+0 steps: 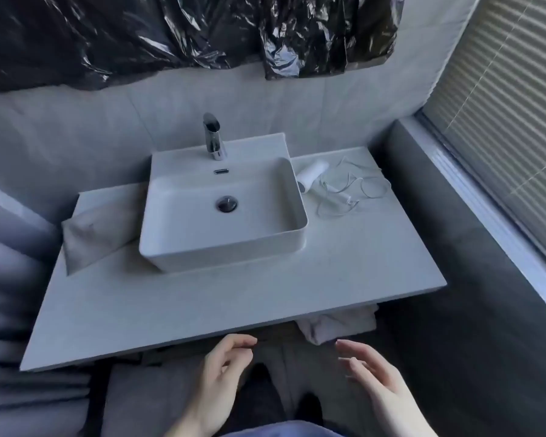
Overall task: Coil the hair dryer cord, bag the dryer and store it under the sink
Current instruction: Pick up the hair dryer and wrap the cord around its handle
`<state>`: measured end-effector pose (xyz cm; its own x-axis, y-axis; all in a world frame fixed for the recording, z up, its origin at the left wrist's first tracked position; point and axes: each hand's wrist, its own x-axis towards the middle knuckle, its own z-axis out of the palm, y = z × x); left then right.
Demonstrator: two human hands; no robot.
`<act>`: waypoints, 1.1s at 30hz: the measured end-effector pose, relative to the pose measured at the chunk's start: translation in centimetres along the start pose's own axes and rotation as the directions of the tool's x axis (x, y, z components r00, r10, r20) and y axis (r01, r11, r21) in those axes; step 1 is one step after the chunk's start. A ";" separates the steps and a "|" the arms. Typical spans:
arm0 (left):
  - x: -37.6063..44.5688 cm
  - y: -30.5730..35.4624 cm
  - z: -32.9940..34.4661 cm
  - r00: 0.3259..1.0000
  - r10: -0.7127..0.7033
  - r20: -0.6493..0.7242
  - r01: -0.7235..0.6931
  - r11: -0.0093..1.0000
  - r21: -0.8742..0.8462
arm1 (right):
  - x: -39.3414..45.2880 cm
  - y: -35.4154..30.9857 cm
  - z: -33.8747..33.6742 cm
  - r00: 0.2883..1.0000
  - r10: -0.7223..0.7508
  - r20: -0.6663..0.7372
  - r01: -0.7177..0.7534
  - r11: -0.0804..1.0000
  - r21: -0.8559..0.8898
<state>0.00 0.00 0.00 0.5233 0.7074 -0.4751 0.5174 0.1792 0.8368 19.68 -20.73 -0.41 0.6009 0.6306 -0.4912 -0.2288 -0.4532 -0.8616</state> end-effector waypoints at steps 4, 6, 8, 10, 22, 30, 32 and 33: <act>2.3 1.3 -0.1 0.999 0.006 0.040 -0.005 1.000 -0.025 | 1.7 -0.7 0.0 0.999 0.028 0.026 -0.028 1.000 -0.002; 3.9 2.4 -0.1 0.998 -0.002 0.067 0.002 1.000 -0.012 | 2.4 -1.2 0.3 0.999 0.034 -0.003 -0.034 0.999 0.005; 5.5 3.6 -0.2 0.995 0.002 0.102 -0.004 1.000 0.018 | 3.0 -1.8 0.4 0.999 0.024 -0.035 -0.023 1.000 0.018; 7.3 4.6 -0.4 0.992 0.009 0.129 -0.014 0.999 0.036 | 3.7 -2.0 0.4 0.997 0.022 -0.071 -0.020 0.999 0.028; 13.1 5.8 0.4 0.961 -0.039 0.273 0.001 0.991 0.135 | 7.9 -4.3 -0.1 0.970 0.035 -0.240 0.000 0.989 0.146; 17.0 8.5 3.3 0.972 -0.025 0.235 -0.003 0.993 0.117 | 11.8 -5.7 -3.6 0.985 0.058 -0.165 -0.037 0.991 0.128; 18.1 9.4 4.8 0.977 -0.025 0.211 0.005 0.996 0.093 | 13.0 -5.9 -5.3 0.987 0.069 -0.148 -0.052 0.992 0.114; 18.6 9.8 5.7 0.980 -0.027 0.197 0.010 0.996 0.084 | 13.8 -6.0 -6.4 0.988 0.073 -0.138 -0.059 0.993 0.106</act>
<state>18.70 11.06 -2.19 0.6326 0.5535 -0.5418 0.5780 0.1282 0.8059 34.25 -13.40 -1.18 0.6823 0.5029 -0.5306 -0.3439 -0.4198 -0.8400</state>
